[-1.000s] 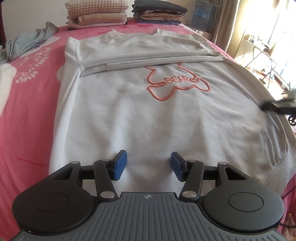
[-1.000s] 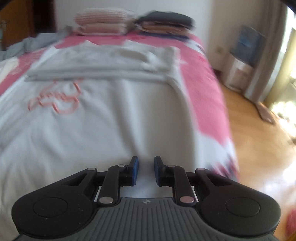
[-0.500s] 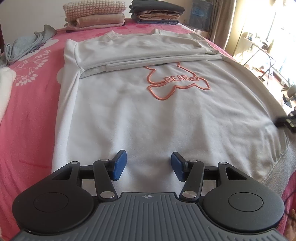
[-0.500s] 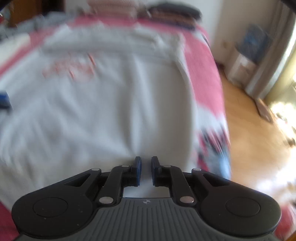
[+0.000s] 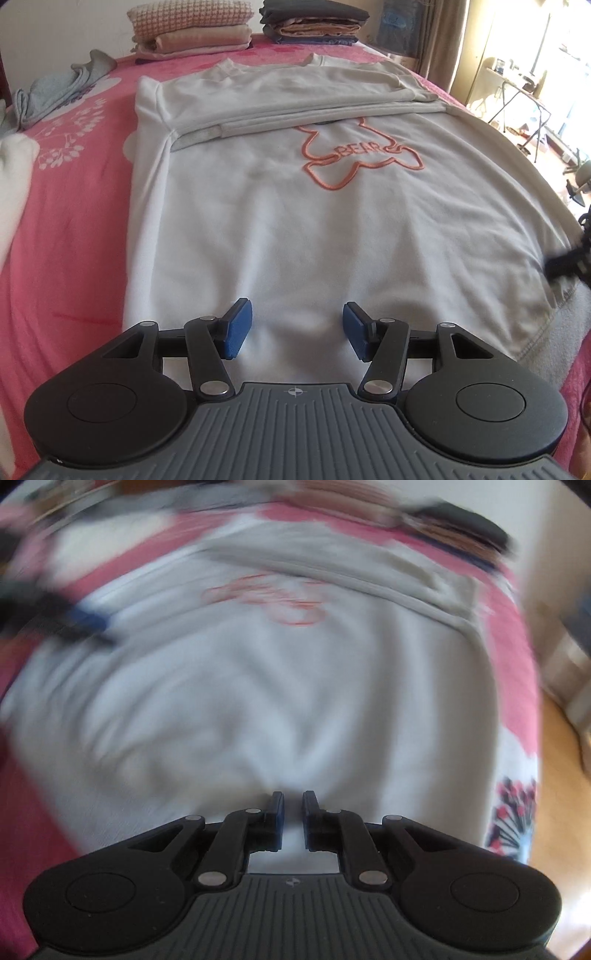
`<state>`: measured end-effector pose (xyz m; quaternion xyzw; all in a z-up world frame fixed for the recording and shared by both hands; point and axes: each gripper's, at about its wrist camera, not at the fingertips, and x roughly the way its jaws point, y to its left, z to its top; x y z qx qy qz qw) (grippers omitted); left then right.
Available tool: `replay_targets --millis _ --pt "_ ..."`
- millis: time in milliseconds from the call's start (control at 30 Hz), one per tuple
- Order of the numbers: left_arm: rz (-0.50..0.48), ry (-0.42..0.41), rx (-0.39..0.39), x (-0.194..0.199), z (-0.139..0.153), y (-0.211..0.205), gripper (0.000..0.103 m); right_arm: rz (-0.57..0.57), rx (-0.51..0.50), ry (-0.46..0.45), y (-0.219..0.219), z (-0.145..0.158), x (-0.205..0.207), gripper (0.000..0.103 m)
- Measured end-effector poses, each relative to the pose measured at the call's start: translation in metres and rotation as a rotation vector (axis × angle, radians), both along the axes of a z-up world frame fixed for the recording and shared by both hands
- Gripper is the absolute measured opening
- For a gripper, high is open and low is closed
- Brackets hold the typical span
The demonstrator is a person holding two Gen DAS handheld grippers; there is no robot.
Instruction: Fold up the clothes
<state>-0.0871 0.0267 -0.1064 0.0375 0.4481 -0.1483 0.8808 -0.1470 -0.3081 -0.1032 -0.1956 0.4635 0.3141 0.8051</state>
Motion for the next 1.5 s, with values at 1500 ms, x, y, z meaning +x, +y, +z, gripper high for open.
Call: replay_targets --millis 1500 --pt "0.218 0.035 0.098 -0.028 0.038 0.077 0.057 0.563 0.349 0.105 0.173 -0.029 0.05 0.013"
